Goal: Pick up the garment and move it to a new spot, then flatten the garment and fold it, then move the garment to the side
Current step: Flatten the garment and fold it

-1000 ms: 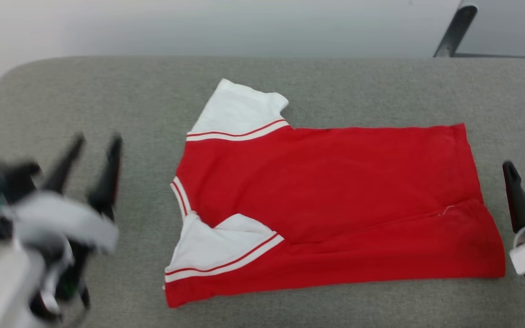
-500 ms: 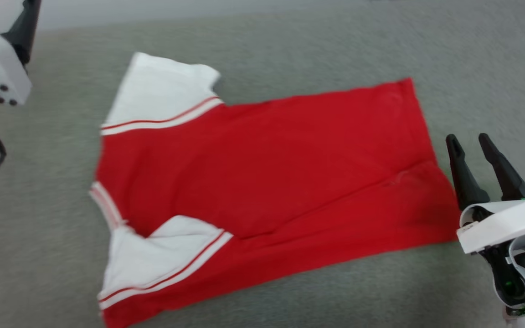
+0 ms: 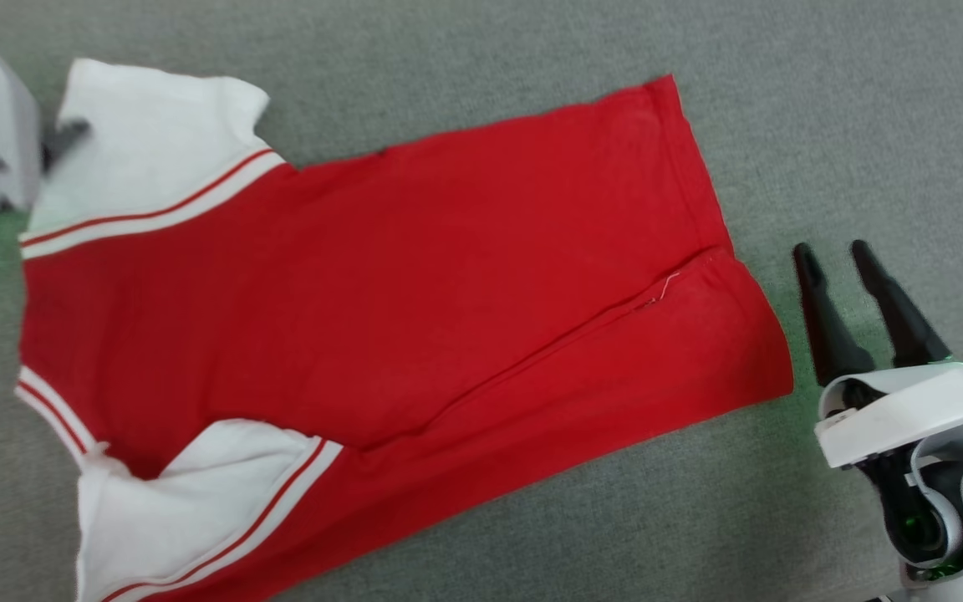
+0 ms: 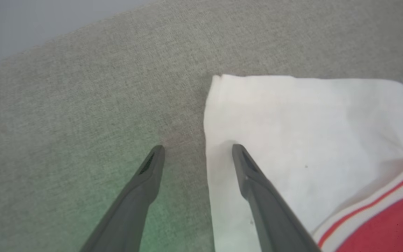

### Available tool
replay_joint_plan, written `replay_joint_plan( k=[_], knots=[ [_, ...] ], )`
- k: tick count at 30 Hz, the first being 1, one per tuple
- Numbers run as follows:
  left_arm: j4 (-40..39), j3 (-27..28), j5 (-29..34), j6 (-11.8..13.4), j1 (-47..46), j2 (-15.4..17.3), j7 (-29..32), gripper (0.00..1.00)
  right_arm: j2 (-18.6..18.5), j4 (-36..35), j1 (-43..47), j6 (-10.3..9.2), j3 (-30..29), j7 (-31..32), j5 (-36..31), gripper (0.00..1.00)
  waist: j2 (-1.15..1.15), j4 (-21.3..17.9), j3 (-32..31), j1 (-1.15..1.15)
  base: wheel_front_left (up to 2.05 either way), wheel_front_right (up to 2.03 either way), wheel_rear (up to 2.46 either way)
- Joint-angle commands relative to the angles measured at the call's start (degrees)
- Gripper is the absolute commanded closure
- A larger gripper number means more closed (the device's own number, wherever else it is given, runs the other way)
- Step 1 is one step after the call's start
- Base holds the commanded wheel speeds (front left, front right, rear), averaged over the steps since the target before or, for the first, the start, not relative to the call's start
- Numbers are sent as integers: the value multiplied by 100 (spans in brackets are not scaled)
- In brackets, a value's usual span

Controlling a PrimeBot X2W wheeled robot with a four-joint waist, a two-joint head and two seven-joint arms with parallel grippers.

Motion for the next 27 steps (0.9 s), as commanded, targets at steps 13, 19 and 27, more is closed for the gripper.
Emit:
replay_joint_plan(
  k=[13,19,27],
  knots=[
    [-101,-577,-756,-12,-340,-163,426,95,-56,-51,-264,0,147,-1,53,0,0,-133,342,0,0,0,0],
    [-174,-776,-907,-5,-425,-110,112,100,-413,-190,-830,0,508,445,-123,0,0,-9,309,0,0,0,0],
    [-506,-1147,-1114,-4,-665,-154,-166,100,-1153,324,-2509,-2,1631,2598,205,0,0,346,397,0,0,0,0]
  ],
)
